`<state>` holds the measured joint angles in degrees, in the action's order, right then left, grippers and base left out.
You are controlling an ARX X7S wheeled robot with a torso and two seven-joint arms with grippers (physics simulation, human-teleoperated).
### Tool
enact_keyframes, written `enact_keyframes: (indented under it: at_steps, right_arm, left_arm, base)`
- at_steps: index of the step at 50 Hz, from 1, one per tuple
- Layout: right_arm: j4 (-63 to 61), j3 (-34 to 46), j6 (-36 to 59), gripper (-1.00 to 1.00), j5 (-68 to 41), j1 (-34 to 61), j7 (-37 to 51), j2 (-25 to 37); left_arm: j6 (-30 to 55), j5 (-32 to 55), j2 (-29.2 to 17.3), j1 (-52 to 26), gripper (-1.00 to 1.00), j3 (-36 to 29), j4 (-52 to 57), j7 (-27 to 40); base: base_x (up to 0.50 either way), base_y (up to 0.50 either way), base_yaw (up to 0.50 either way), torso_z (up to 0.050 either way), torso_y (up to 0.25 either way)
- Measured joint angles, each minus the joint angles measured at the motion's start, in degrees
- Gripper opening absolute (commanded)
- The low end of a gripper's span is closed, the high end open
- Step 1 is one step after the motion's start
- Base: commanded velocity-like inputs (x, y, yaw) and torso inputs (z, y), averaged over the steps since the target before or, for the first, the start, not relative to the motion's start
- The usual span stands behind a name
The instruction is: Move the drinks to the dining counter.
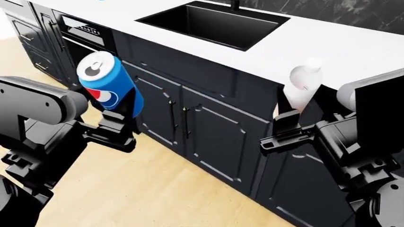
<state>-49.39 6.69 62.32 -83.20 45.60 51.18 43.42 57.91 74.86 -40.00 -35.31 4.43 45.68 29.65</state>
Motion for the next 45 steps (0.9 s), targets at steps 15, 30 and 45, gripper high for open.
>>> enact_keyframes:
  at_steps: [15, 30, 45]
  right_arm:
    - [-0.23, 0.28, -0.31, -1.00, -0.08, -0.23, -0.06, 0.37]
    - [0.07, 1.15, -0.26, -1.00, 0.15, 0.44, -0.46, 0.32]
    - [0.05, 1.58, -0.51, -1.00, 0.31, 0.39, -0.70, 0.57]
  left_arm:
    - [-0.30, -0.04, -0.18, 0.05, -1.00, -0.37, -0.06, -0.06]
    - [-0.54, -0.17, -0.28, -0.32, -1.00, -0.89, -0.36, -0.17]
    - [-0.92, -0.52, -0.41, -0.16, -1.00, -1.25, -0.51, -0.35]
  base:
    - [0.00, 0.00, 0.50, 0.000, 0.001]
    - [0.00, 0.00, 0.50, 0.001, 0.001]
    - [0.00, 0.00, 0.50, 0.000, 0.001]
